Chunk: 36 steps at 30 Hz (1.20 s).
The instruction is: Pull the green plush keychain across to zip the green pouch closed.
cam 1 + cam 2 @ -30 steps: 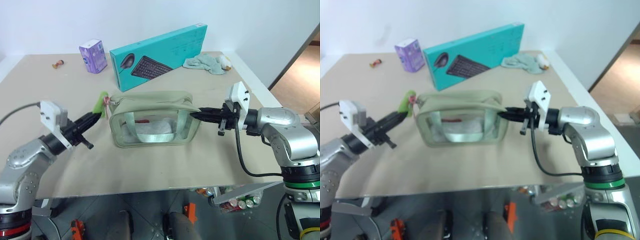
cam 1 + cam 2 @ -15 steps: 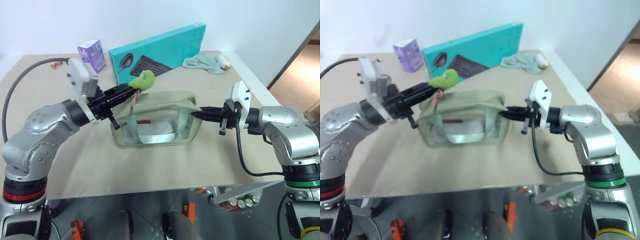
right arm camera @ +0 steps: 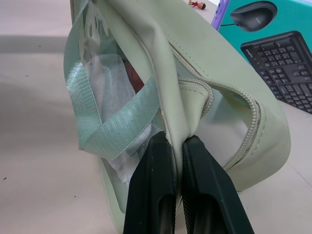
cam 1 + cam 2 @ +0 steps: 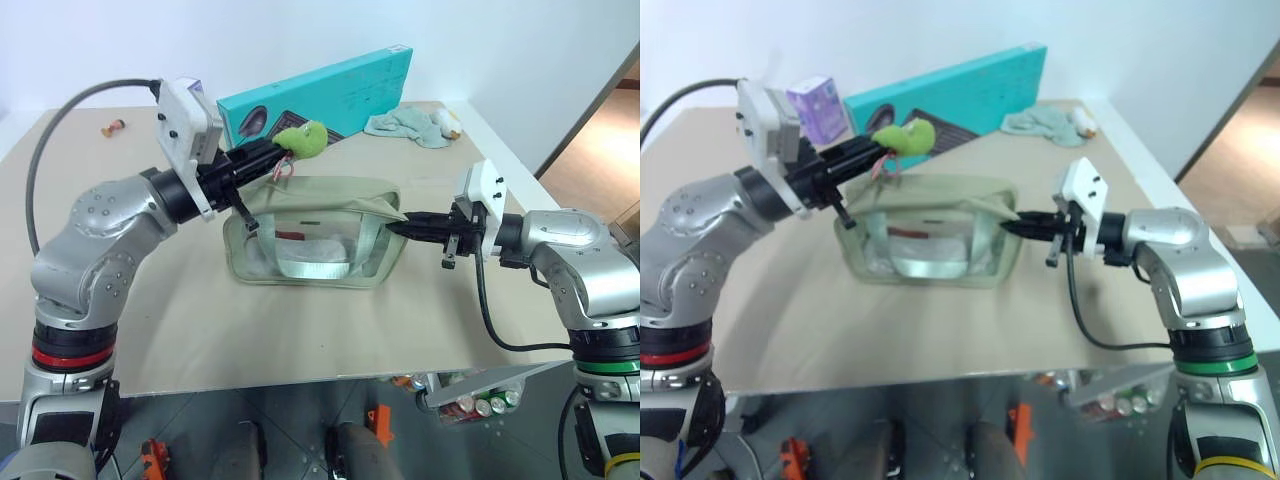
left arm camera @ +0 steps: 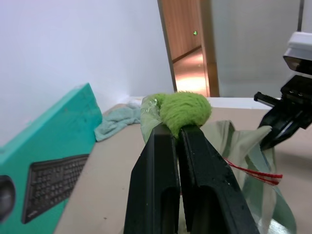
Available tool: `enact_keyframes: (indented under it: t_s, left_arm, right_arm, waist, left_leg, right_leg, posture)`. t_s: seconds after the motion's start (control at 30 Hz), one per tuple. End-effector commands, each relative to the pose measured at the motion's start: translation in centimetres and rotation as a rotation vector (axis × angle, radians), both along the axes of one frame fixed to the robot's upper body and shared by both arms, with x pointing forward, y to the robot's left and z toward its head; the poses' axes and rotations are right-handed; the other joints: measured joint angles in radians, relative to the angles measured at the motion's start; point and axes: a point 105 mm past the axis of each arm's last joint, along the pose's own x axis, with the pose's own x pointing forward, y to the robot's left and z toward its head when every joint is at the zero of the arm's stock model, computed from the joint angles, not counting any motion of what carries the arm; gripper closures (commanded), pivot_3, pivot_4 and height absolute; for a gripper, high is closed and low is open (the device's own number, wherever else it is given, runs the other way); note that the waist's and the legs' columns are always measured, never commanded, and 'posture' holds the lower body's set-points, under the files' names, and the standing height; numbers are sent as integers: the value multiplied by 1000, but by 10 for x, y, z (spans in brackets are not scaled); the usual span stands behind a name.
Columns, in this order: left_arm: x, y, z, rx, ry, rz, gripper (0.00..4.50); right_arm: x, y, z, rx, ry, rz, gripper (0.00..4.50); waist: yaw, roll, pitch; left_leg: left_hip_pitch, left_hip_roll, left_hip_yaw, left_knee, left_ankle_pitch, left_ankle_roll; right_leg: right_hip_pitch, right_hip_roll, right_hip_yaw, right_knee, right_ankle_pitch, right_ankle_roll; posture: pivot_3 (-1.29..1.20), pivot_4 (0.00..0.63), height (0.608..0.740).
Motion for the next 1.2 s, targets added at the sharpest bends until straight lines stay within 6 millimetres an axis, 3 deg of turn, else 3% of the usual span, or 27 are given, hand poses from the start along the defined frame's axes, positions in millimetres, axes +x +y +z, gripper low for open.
enact_keyframes:
  t_s: [0.03, 0.2, 0.37, 0.67, 0.87, 1.13, 1.2]
  left_arm:
    - [-16, -18, 16, 34, -92, -89, 4450]
    - [-20, -43, 9, 59, -91, -176, 4450]
    - [-17, -53, -5, 103, -75, -193, 4450]
    - [-13, -33, -17, 169, -63, -126, 4450]
    - [-9, -23, -49, 326, -14, -108, 4450]
    - [-14, -5, -46, 373, -46, -98, 1676]
    - [-20, 2, -45, 391, -43, -106, 1676]
  right_arm:
    - [-4, 0, 18, 0, -66, 16, 4500]
    - [-4, 3, 19, 4, -64, 28, 4500]
    - [-5, 4, 19, 5, -64, 31, 4500]
    - [-5, 1, 19, 3, -65, 18, 4500]
    - [-3, 2, 19, 2, -69, 17, 4500]
    - [-2, 4, 19, 2, -68, 24, 4500]
    - [-2, 4, 18, 2, -66, 26, 4500]
  waist:
    - [0, 0, 0]
    - [0, 0, 0]
    - [-1, 0, 0]
    - [0, 0, 0]
    - [0, 0, 0]
    - [0, 0, 0]
    - [-2, 0, 0]
  left_leg:
    - [0, 0, 0, 0, 0, 0]
    - [0, 0, 0, 0, 0, 0]
    - [0, 0, 0, 0, 0, 0]
    - [0, 0, 0, 1, 0, 0]
    - [0, 0, 0, 1, 0, 0]
    - [0, 0, 0, 2, 0, 0]
    - [0, 0, 0, 1, 0, 0]
  right_leg:
    - [0, 0, 0, 0, 0, 0]
    - [0, 0, 0, 0, 0, 0]
    - [0, 0, 1, 0, 0, 1]
    - [0, 0, 1, 1, 0, 1]
    - [0, 0, 1, 1, 0, 1]
    - [0, 0, 1, 1, 1, 1]
    - [0, 0, 1, 1, 1, 1]
  posture:
    - [0, 150, 740]
    - [0, 150, 740]
    - [0, 150, 740]
    - [0, 150, 740]
    - [0, 150, 740]
    - [0, 150, 740]
    - [0, 150, 740]
